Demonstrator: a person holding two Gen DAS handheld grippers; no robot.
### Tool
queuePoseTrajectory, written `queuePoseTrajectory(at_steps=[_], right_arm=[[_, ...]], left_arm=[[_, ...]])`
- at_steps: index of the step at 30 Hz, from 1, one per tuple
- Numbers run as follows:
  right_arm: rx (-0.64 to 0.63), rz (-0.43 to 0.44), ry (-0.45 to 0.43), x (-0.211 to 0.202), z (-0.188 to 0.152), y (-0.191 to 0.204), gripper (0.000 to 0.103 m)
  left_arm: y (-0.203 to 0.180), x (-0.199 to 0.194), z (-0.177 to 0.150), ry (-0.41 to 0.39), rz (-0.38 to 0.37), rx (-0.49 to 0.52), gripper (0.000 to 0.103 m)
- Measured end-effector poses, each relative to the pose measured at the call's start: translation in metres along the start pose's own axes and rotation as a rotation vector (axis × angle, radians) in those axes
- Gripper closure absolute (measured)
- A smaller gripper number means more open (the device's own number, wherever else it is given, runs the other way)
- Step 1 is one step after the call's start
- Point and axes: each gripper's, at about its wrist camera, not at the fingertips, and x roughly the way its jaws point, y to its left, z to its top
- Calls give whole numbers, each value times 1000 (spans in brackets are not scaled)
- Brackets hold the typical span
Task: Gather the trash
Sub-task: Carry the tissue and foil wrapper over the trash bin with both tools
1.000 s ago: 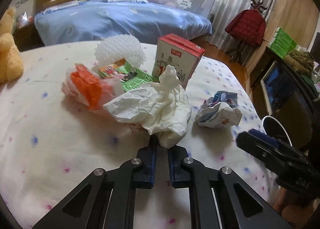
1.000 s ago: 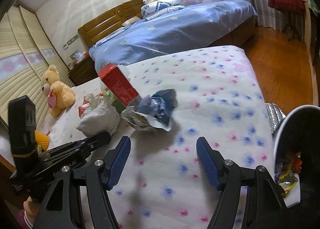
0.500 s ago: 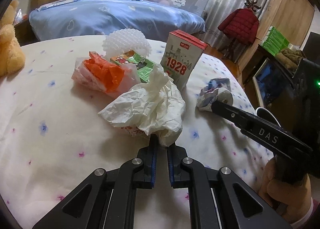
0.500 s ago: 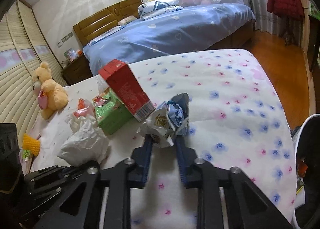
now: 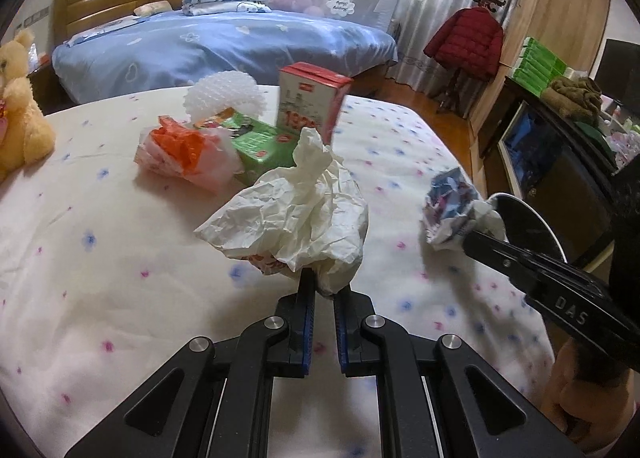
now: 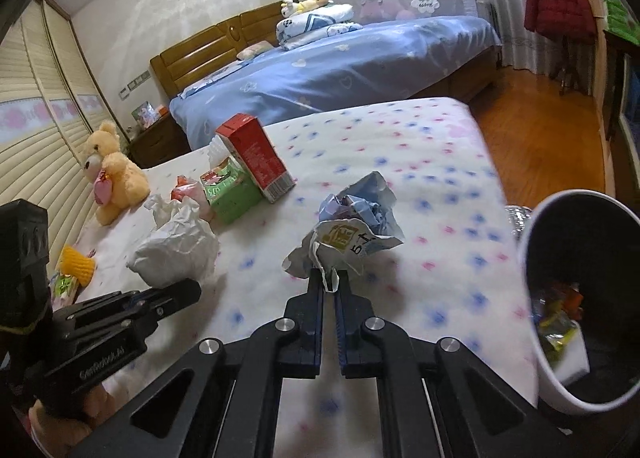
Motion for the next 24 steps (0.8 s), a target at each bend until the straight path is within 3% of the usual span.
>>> queuePoseTrajectory(at_steps=[15, 24], right_arm=[[65, -82, -50, -66, -24, -63, 98], [100, -129, -69, -88, -32, -90, 98]], left_arm=[[-84, -1, -9, 17, -47, 148, 96], [-116, 6, -8, 33, -73, 207, 96]])
